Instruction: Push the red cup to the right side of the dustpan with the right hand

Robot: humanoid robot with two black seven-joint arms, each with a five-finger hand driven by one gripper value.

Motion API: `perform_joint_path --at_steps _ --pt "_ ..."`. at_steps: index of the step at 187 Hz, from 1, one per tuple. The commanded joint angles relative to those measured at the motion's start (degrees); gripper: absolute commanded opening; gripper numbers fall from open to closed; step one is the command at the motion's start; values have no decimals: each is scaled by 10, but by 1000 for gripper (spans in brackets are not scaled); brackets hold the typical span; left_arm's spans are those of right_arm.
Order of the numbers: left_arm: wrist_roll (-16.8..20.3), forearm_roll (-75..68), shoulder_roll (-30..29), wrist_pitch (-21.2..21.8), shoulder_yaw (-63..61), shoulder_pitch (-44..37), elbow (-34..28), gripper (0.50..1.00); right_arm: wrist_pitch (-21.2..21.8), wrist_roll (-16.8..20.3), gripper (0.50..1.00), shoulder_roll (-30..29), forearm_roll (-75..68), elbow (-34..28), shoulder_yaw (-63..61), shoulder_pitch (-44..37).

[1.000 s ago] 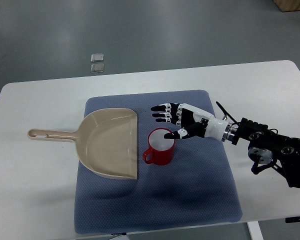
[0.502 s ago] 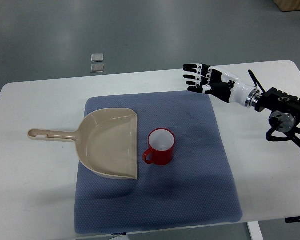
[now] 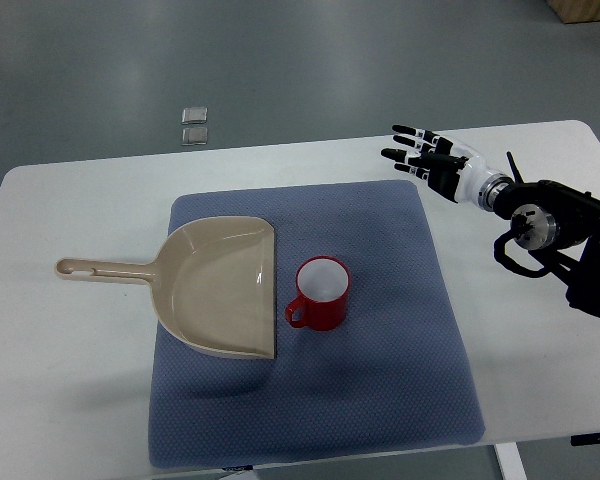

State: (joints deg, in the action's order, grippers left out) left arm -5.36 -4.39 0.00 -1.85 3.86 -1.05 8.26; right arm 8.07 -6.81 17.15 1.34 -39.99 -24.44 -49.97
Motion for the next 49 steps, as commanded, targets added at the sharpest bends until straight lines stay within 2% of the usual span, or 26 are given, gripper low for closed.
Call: perform_joint_path --at_steps 1,49 --pt "0 0 0 0 0 0 0 1000 5 -1 934 0 0 0 -3 0" --pt "0 0 0 0 0 0 0 1000 7 -7 934 0 -1 -1 -4 0"
